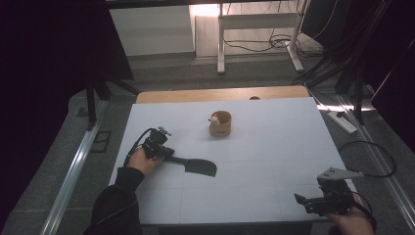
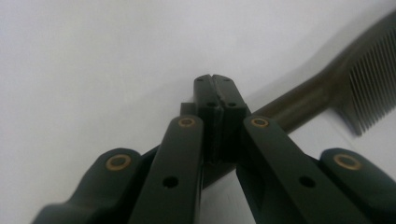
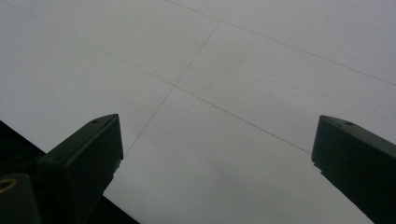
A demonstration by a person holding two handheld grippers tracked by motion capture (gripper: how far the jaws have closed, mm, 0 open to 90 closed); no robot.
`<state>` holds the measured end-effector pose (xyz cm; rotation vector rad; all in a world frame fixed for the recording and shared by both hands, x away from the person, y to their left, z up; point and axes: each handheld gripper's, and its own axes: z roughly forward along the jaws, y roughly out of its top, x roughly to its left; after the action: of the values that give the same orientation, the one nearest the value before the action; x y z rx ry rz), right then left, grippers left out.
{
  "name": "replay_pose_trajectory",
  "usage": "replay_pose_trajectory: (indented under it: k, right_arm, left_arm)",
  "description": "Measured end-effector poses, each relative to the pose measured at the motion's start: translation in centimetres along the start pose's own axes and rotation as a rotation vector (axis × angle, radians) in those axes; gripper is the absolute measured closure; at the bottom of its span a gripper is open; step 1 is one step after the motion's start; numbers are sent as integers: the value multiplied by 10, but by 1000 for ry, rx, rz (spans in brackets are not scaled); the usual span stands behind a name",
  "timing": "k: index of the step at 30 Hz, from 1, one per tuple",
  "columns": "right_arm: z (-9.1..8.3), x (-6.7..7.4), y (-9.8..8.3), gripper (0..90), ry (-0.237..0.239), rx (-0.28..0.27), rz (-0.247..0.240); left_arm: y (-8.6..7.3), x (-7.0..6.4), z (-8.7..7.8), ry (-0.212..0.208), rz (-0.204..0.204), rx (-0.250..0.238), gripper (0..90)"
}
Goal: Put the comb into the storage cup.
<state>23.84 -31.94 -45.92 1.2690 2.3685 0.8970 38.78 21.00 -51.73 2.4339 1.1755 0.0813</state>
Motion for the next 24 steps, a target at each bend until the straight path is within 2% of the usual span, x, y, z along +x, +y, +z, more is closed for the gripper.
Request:
replay_pose_trajectory:
  k: [11, 17, 24]
  right_arm:
    - [0, 1, 0, 29, 0, 2, -5]
    - [0, 1, 0, 31, -1, 3, -5]
    - [1, 1, 1, 33, -2, 5, -9]
  left_arm:
    - [-28, -16, -13, 18, 20, 45, 885]
    - [-43, -26, -19, -6, 24, 64, 885]
    - [-53, -34, -23, -21, -2, 66, 884]
